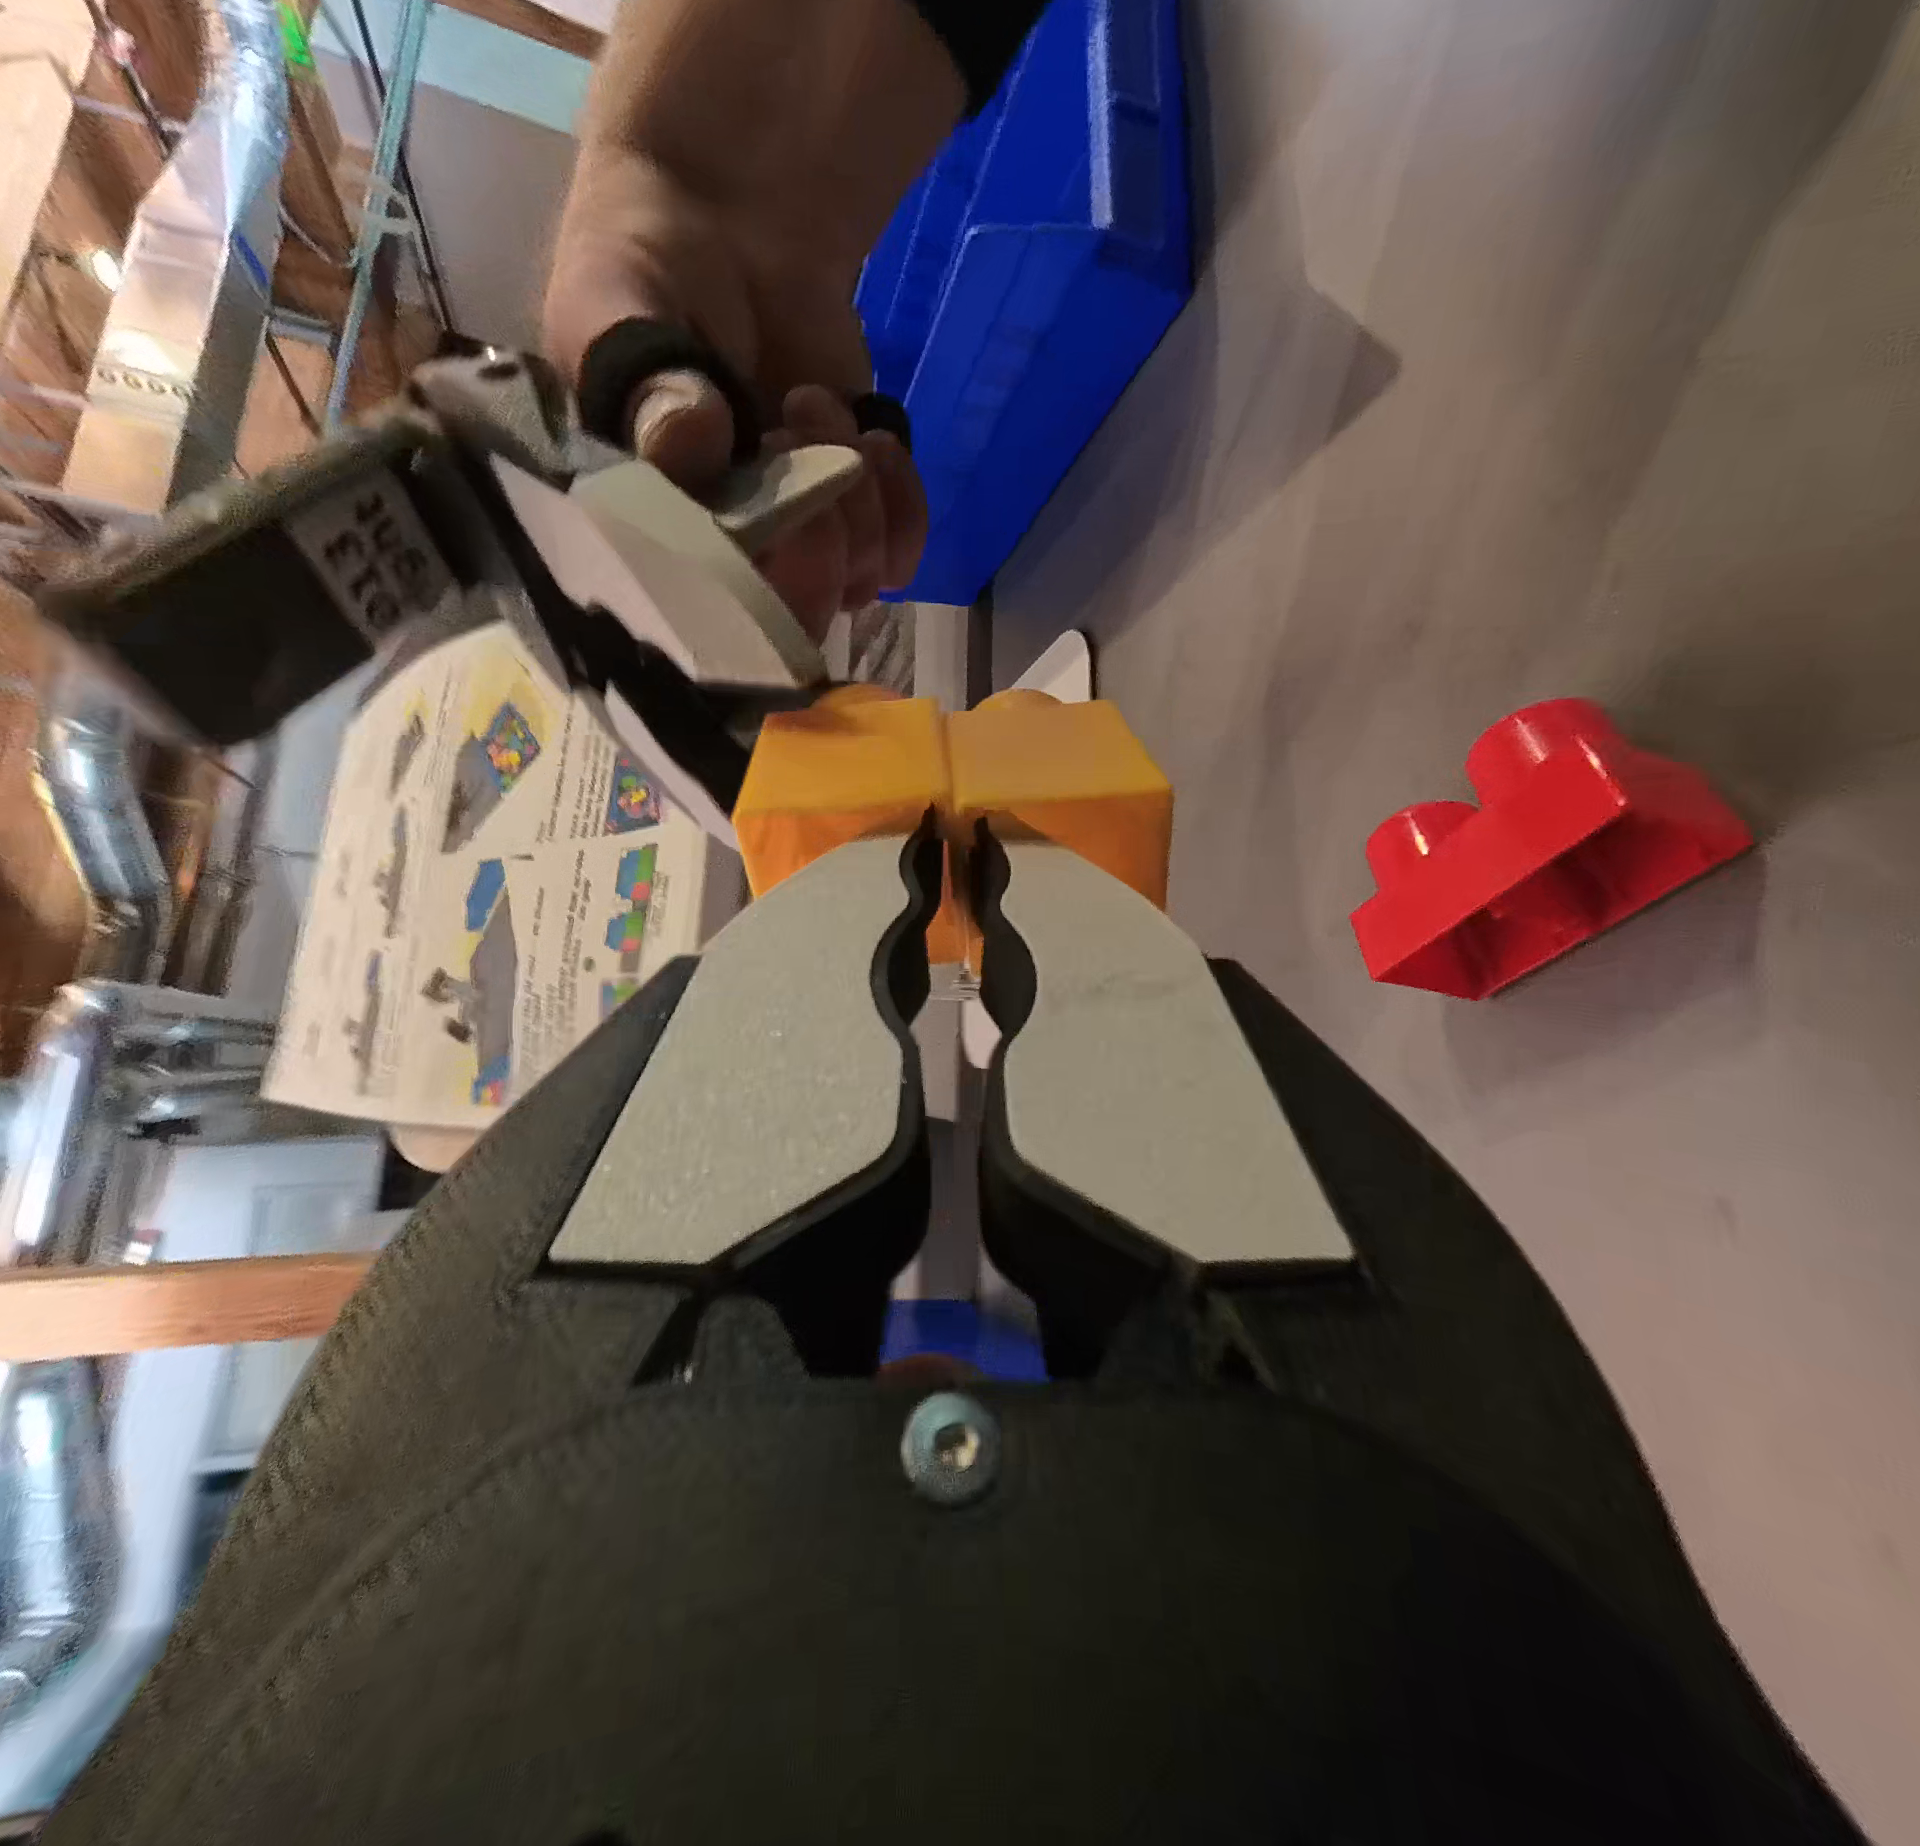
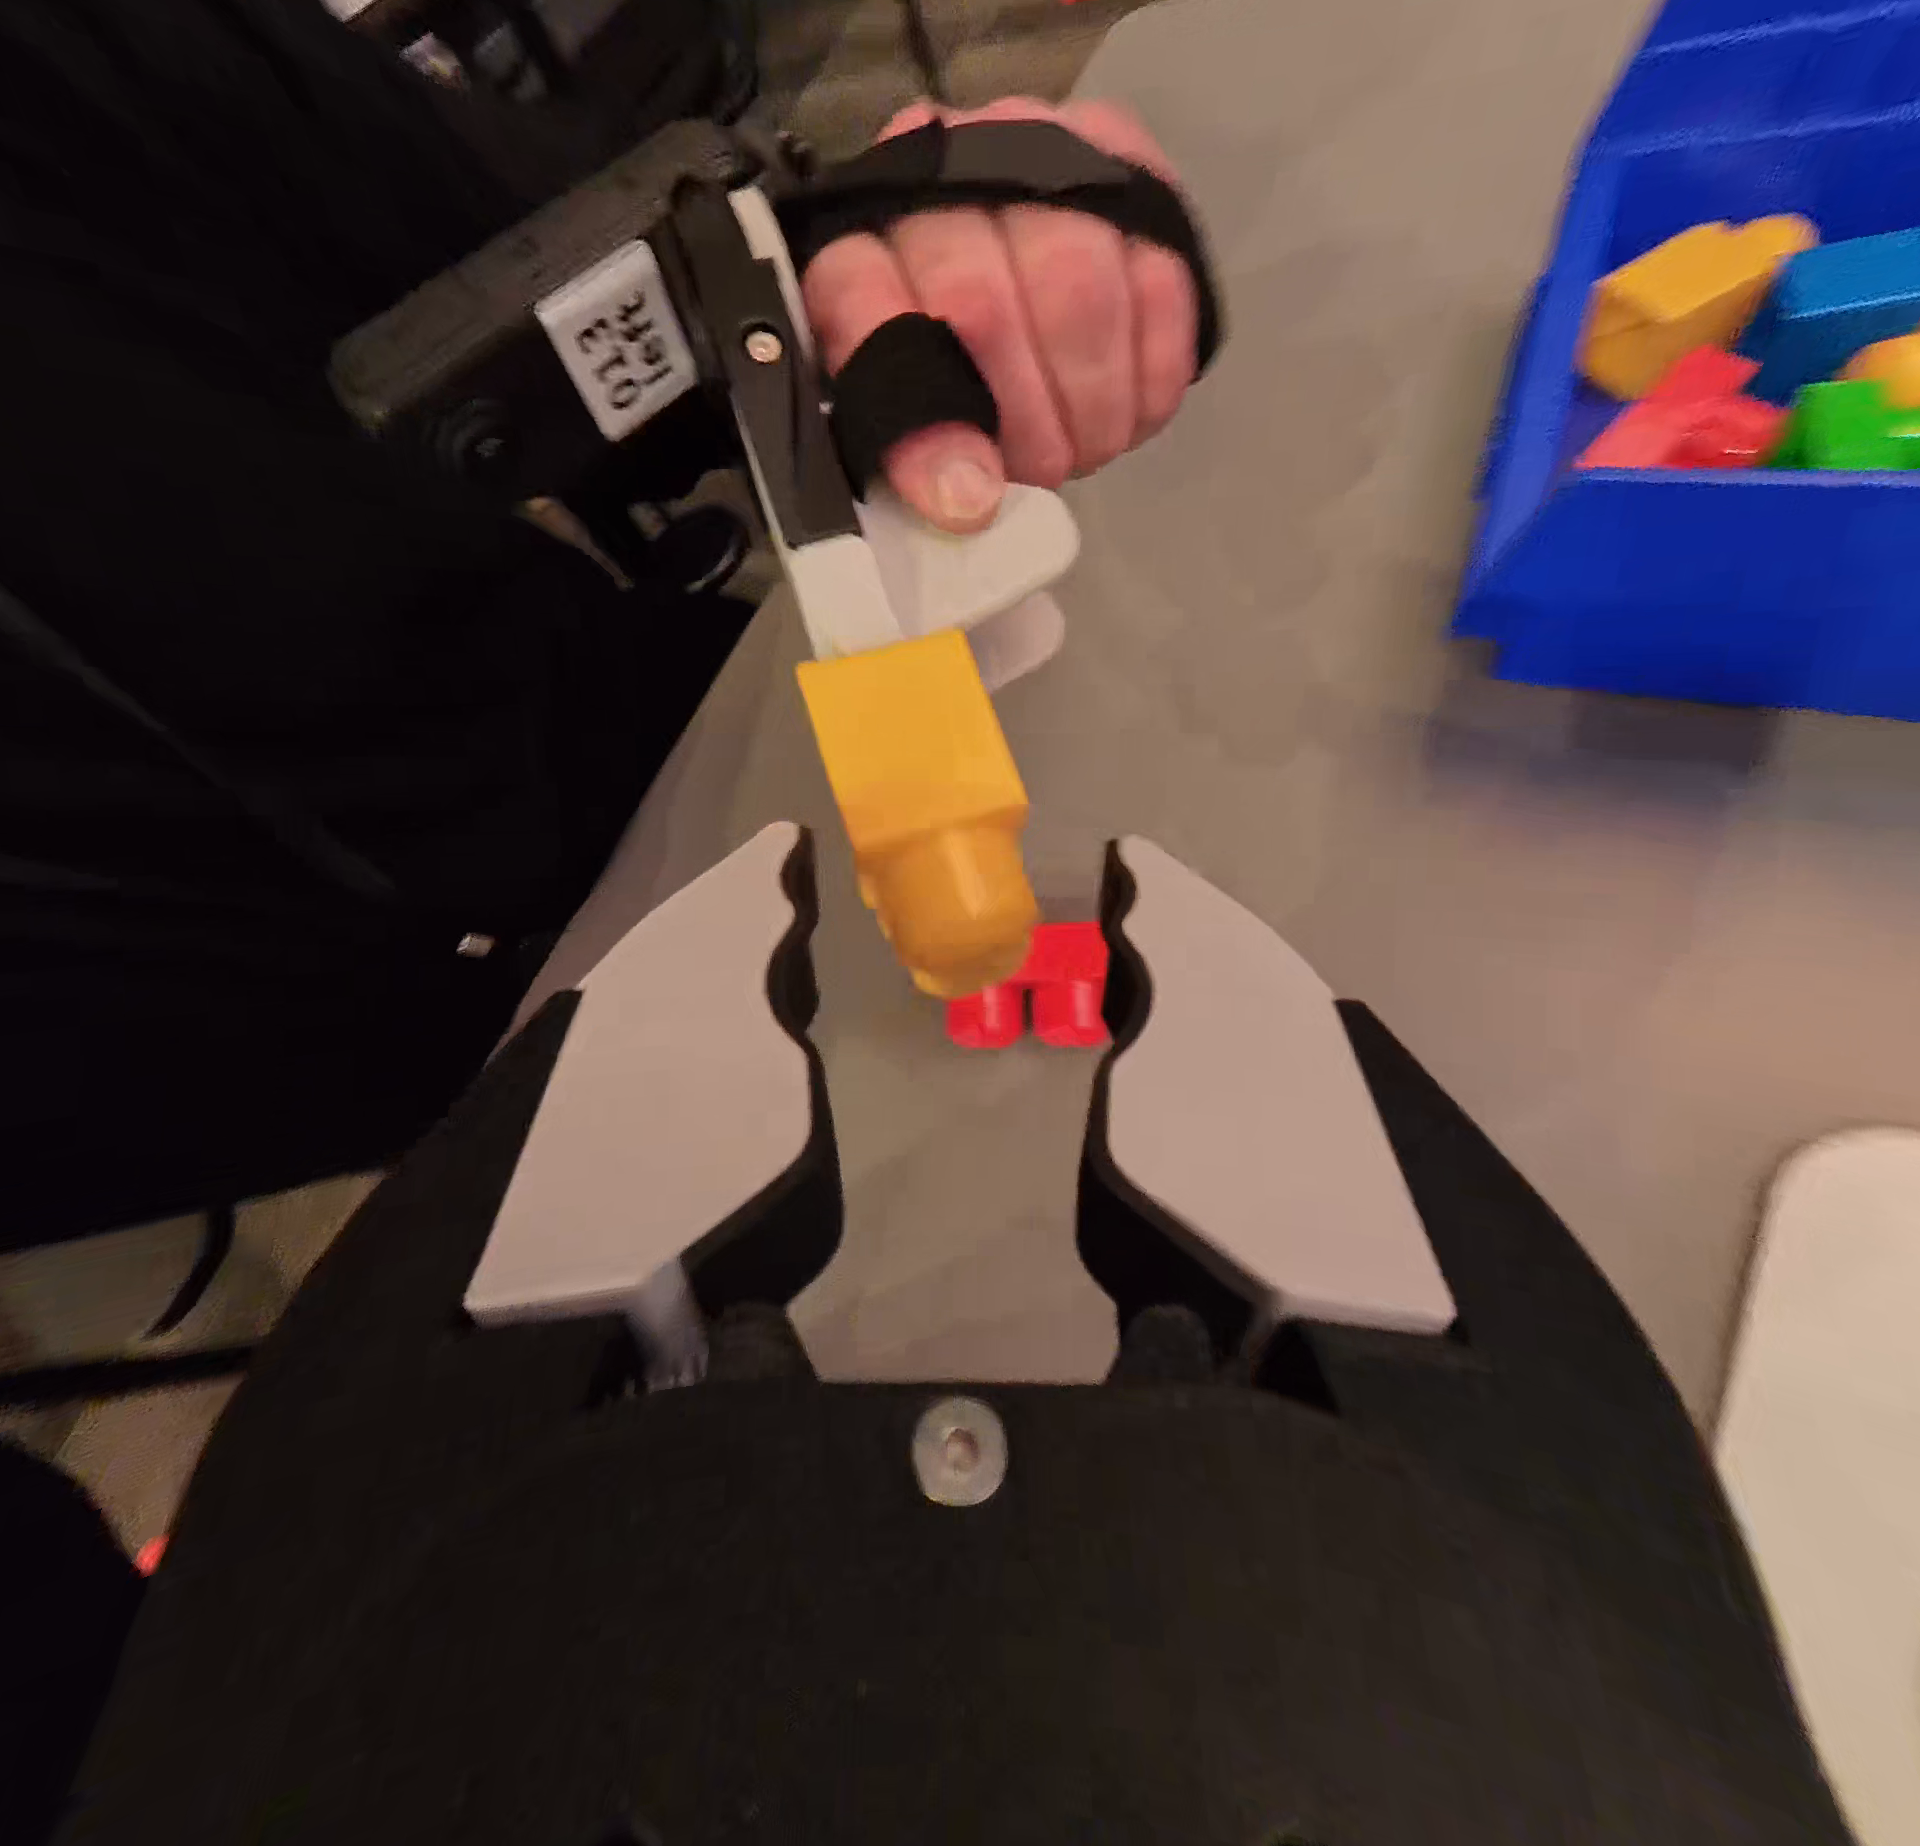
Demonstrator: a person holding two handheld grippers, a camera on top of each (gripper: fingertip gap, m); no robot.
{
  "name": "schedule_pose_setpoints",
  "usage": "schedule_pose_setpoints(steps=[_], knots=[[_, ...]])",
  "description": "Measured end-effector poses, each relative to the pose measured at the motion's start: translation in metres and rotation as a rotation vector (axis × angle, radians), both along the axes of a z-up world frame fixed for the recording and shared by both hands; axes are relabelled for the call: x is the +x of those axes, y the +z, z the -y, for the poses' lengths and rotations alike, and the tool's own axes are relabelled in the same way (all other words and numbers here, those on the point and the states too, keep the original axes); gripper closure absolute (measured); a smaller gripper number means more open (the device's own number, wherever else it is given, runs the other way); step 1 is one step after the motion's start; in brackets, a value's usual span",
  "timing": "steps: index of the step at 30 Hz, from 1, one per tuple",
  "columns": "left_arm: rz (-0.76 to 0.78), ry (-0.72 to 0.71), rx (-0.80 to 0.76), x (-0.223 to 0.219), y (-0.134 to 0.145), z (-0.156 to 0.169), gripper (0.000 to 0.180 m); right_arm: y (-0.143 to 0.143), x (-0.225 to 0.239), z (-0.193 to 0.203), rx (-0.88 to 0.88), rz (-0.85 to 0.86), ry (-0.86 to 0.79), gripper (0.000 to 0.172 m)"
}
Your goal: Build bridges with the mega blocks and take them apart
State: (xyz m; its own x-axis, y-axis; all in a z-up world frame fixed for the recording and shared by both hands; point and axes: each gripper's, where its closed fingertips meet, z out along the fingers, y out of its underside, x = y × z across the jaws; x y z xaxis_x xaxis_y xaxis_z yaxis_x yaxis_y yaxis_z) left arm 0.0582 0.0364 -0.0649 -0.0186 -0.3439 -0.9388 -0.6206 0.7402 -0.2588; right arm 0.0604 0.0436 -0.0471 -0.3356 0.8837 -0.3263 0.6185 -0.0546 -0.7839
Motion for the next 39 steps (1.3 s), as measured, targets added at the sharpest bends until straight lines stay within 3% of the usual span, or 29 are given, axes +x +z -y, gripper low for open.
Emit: schedule_pose_setpoints(steps=[2, 4, 8, 10, 12, 15, 19, 24, 28, 32, 36, 39], knots=[[0.078, -0.011, -0.083, -0.006, 0.004, 0.0, 0.176, 0.001, 0.009, -0.013, 0.047, -0.032, -0.075, 0.108], [0.152, -0.005, -0.171, -0.016, 0.007, -0.004, 0.176, -0.003, 0.017, -0.017, 0.111, -0.071, -0.131, 0.108], [0.344, -0.054, -0.416, -0.028, 0.011, -0.01, 0.176, -0.047, 0.022, -0.005, 0.31, 0.011, -0.179, 0.093], [0.375, -0.059, -0.469, -0.031, 0.008, -0.012, 0.176, -0.078, 0.021, 0.015, 0.296, 0.106, -0.16, 0.083], [0.41, -0.071, -0.512, -0.034, 0.01, -0.012, 0.176, -0.098, 0.015, 0.031, 0.153, 0.146, -0.185, 0.08], [0.443, -0.061, -0.551, -0.038, 0.006, -0.014, 0.176, -0.126, 0.01, 0.022, 0.068, 0.209, -0.323, 0.072], [0.41, -0.045, -0.559, -0.039, -0.005, -0.017, 0.176, -0.14, 0.003, 0.024, 0.235, 0.185, -0.26, 0.066], [0.422, -0.052, -0.579, -0.042, -0.005, -0.019, 0.176, -0.149, -0.004, 0.024, 0.396, 0.158, -0.13, 0.081], [0.429, -0.057, -0.589, -0.044, -0.005, -0.019, 0.176, -0.156, -0.008, 0.023, 0.39, 0.174, -0.095, 0.1], [0.437, -0.067, -0.619, -0.045, -0.007, -0.02, 0.176, -0.152, -0.013, 0.023, 0.363, 0.122, -0.103, 0.101], [0.468, -0.118, -0.707, -0.047, -0.004, -0.016, 0.176, -0.129, -0.006, 0.012, 0.393, 0.051, -0.168, 0.102], [0.5, -0.156, -0.807, -0.048, 0.002, -0.012, 0.176, -0.089, 0.004, -0.005, 0.51, -0.017, -0.242, 0.102]])
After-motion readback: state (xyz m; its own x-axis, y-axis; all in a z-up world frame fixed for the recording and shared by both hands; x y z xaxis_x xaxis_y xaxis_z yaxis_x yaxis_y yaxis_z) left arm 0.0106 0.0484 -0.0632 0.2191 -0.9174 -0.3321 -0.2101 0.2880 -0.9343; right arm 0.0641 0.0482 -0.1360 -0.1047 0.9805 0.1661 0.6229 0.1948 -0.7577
